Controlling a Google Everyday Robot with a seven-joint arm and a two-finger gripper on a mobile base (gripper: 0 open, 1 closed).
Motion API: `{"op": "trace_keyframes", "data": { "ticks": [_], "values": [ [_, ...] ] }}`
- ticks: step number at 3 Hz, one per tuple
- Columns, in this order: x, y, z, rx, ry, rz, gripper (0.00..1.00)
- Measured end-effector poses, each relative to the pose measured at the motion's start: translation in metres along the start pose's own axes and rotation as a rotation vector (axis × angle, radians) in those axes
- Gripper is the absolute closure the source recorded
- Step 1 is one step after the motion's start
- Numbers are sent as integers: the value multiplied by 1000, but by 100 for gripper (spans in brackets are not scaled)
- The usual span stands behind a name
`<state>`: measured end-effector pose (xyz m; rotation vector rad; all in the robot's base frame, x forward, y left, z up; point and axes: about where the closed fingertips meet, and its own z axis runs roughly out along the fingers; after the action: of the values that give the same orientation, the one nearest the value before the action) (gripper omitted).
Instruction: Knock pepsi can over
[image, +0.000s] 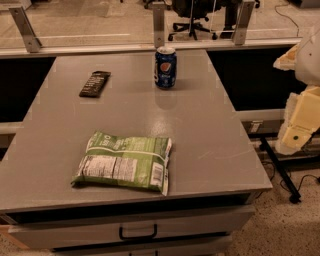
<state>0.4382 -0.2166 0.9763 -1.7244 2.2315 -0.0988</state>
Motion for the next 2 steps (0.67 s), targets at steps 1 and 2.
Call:
{"op": "trace_keyframes", "data": {
  "ticks": [1,2],
  "values": [
    [0,0,0,0,0,0,0],
    [2,-9,9,12,-25,12,0]
  ]
}}
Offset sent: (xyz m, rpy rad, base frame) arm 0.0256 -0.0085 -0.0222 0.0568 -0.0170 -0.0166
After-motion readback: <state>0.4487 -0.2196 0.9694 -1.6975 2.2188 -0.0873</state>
